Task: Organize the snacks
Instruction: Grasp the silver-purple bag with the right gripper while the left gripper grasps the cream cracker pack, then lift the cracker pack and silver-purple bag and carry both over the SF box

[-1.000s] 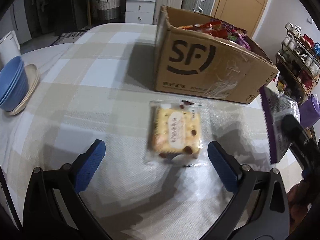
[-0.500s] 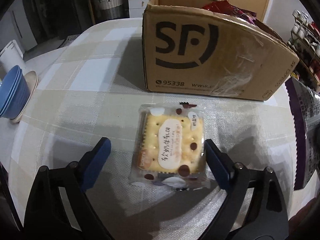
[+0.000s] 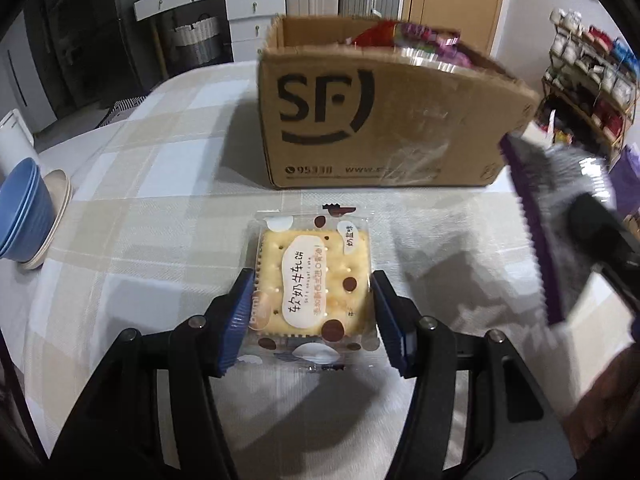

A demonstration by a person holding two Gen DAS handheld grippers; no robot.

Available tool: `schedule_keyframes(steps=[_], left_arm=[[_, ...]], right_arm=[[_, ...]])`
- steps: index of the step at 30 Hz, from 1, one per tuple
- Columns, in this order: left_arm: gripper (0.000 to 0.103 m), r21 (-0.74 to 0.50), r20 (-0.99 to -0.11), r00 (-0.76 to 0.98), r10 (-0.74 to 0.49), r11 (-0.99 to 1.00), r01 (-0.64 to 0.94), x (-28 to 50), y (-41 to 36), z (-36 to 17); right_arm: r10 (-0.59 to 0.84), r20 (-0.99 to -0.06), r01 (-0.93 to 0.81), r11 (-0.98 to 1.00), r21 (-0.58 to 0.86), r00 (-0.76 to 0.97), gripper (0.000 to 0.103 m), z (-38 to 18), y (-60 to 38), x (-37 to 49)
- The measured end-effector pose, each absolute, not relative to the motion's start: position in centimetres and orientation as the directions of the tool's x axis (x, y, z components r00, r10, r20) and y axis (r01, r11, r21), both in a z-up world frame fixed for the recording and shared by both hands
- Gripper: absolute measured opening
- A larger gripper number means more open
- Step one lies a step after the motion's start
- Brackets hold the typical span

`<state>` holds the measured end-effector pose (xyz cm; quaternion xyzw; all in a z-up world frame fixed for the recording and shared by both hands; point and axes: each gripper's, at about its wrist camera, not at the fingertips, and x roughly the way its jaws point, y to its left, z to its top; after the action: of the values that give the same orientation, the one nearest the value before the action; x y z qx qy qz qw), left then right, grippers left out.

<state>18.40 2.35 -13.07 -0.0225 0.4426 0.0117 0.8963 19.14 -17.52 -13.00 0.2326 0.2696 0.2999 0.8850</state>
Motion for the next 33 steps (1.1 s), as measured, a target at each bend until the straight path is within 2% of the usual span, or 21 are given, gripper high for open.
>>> schedule_keyframes(steps=[11,22,33], left_arm=[[0.055,-0.114,-0.701,0.711,-0.050,0.993,-0.043,11.2,4.8,-6.1],[0.055,-0.251,-0.614,0.769,-0.178,0.968,0.024,3.1,5.9,-1.4],[0.055,-0.268,-0.554,0.795,-0.246,0.957,0.110,-3.5,4.2,1.5]], right_arm=[[0.668,-0.296,-0.454,0.705,0.545,0.683,0.050,-9.8,-17.8,13.2],[0.662,-0.280,-0.509,0.729,0.458,0.695,0.050,-5.3,-16.7,4.9],[0.635,-0.296,-0.517,0.763,0.389,0.714,0.050,-3.4,-16.4,-0.1]])
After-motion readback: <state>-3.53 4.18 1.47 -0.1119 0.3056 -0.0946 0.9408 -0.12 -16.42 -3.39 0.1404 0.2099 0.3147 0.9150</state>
